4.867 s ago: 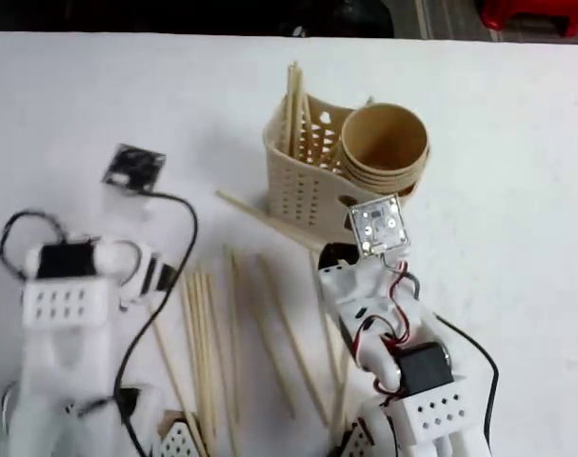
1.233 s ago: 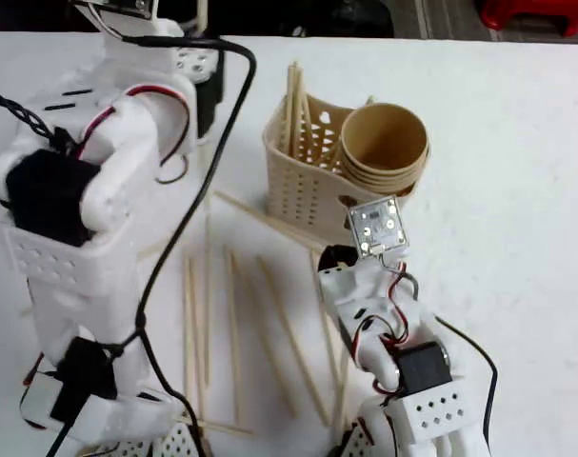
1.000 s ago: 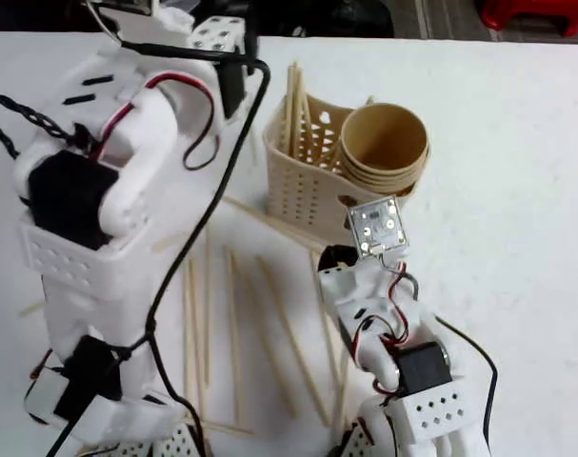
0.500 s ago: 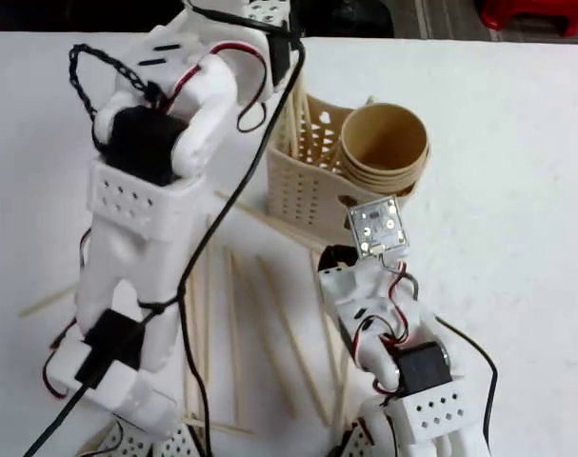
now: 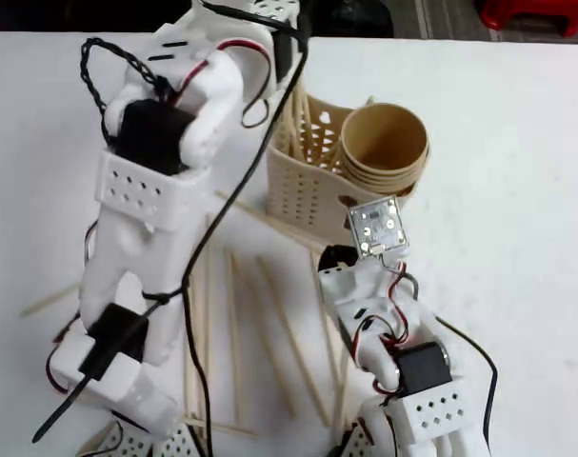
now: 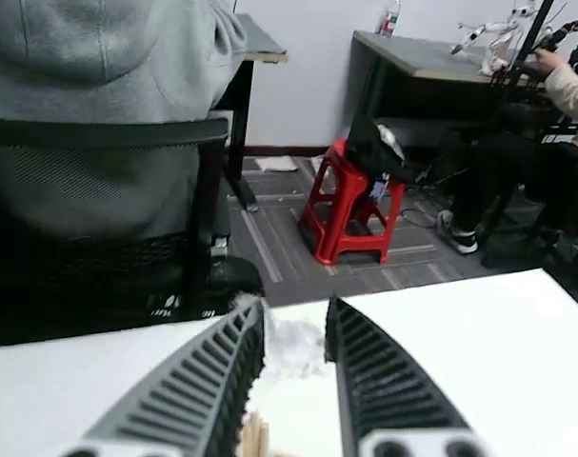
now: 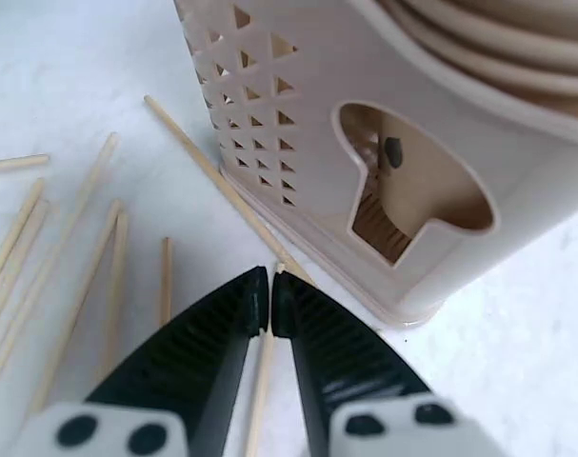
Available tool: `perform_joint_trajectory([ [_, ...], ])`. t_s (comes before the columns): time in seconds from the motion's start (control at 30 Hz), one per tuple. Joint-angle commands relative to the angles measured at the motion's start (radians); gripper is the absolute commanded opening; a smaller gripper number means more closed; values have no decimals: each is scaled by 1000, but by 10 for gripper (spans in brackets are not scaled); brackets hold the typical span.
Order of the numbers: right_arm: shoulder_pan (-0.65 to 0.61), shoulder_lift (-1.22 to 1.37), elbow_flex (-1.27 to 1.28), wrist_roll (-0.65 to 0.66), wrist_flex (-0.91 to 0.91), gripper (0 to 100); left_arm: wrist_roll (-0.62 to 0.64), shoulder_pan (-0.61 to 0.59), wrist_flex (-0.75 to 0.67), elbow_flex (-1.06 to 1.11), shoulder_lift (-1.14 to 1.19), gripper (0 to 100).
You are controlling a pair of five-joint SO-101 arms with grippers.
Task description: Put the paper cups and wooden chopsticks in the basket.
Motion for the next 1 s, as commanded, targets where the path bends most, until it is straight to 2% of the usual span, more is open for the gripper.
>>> perform_joint_trajectory([
  [0.0,8,-15,-8,11,1,18,5,-56,144,-107,-21,121],
  [0.07,8,-15,-8,11,1,18,-5,-90,250,-152,-21,123],
  [0.23,8,-15,-8,11,1,18,-169,-185,500,-210,-19,121],
  [0.4,8,-15,-8,11,1,18,-267,-271,664,-186,-10,124],
  [0.53,8,-15,-8,11,1,18,-345,-312,669,-9,-19,146],
  [0.7,10,-15,-8,11,1,18,-350,-312,667,302,-19,268],
  [0.97,10,-15,-8,11,1,18,-350,-315,545,756,-19,238],
])
